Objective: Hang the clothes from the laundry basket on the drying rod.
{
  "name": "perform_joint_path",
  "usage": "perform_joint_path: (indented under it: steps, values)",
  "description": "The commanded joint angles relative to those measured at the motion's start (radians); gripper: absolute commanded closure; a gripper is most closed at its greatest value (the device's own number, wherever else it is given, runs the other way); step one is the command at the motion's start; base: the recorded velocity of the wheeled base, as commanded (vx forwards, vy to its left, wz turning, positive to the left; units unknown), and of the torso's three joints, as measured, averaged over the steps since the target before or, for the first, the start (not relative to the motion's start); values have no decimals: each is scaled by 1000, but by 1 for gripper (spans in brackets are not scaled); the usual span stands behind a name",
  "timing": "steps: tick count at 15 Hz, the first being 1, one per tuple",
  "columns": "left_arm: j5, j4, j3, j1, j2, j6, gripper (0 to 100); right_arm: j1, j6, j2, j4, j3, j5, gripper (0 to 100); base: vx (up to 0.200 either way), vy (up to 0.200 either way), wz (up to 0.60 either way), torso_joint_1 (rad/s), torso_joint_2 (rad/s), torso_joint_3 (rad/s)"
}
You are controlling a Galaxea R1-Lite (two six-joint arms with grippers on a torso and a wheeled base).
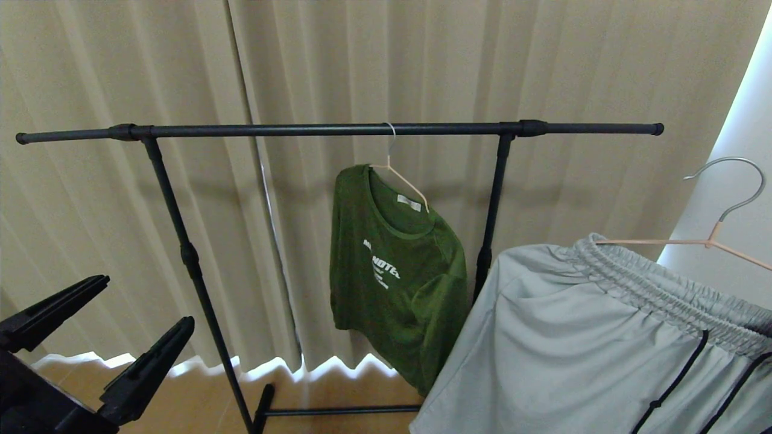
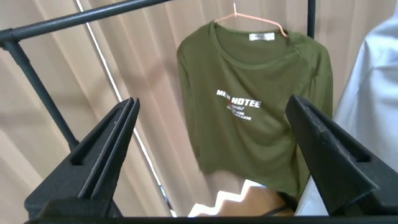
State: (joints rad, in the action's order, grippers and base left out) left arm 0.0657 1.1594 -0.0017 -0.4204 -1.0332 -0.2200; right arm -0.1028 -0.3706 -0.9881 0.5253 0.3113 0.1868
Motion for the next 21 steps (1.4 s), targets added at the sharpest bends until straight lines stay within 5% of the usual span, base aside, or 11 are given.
perform_joint_path:
  steps: [1,15,21]
  values:
    - [0,-1,2,-1,-10,2,0,0,-1,-4,1,-1,0,100,0,0,0,0,0,0]
    - [0,-1,2,-4,-56,1,0,23,-4,-4,-2,-12,-1,100,171,0,0,2,2,3]
    - [0,-1,2,-1,-57,-5,0,124,-2,-9,-2,5,-3,100,0,0,0,0,0,0]
